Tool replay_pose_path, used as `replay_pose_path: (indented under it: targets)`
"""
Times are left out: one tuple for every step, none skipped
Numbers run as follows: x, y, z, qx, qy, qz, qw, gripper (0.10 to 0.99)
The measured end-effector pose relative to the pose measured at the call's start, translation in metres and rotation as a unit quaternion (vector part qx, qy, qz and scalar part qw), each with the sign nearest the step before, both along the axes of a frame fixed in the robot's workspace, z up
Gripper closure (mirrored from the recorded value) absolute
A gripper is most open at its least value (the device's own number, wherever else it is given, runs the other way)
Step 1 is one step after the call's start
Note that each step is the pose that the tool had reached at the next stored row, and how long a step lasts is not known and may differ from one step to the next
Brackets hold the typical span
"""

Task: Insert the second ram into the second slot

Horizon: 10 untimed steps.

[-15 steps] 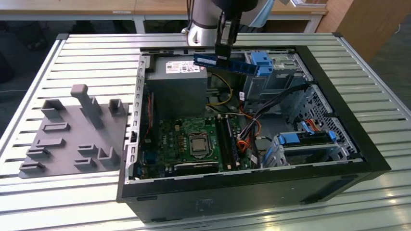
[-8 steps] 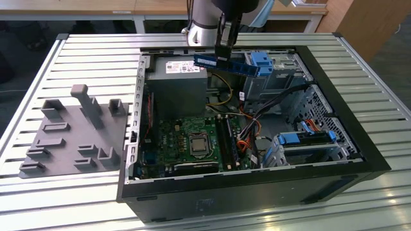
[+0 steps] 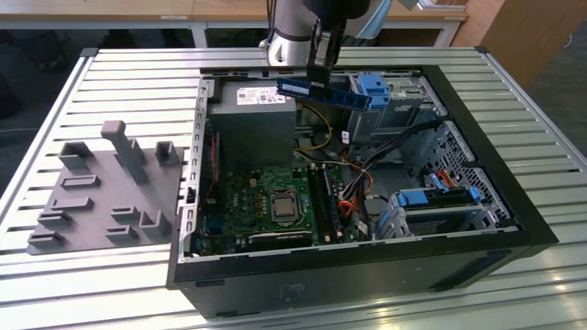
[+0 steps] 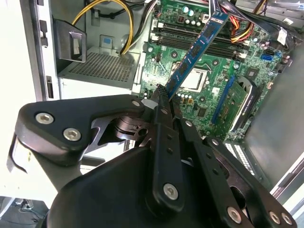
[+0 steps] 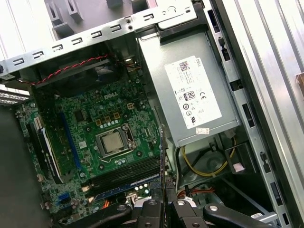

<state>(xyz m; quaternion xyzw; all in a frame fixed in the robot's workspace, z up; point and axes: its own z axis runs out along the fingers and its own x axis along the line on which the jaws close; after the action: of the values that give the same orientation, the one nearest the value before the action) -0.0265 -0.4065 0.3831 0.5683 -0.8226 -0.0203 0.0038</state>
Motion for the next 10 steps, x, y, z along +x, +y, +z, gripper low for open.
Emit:
replay_pose_path:
  targets:
    - [0.0000, -0.0002, 0.0000, 0.0000, 0.0000, 0.000, 1.0000, 0.945]
    - [0.0000, -0.0003, 0.0000, 0.0000, 0.0000, -0.001, 1.0000, 0.945]
    - [0.0000, -0.0005, 0.0001, -0.0001, 0.0000, -0.001, 1.0000, 0.945]
    - [0.0000, -0.0007, 0.0000, 0.0000, 0.0000, -0.002, 1.0000, 0.945]
    - [0.0000, -0.0009, 0.0000, 0.0000, 0.0000, -0.003, 1.0000, 0.945]
    - [0.0000, -0.0011, 0.0000, 0.0000, 0.0000, -0.003, 1.0000, 0.945]
    - [0.0000, -0.0012, 0.0000, 0.0000, 0.0000, -0.003, 1.0000, 0.945]
    - [0.0000, -0.0013, 0.0000, 0.0000, 0.0000, -0.004, 1.0000, 0.945]
    - [0.0000, -0.0014, 0.0000, 0.0000, 0.0000, -0.004, 1.0000, 0.945]
    - [0.0000, -0.0015, 0.0000, 0.0000, 0.0000, -0.005, 1.0000, 0.945]
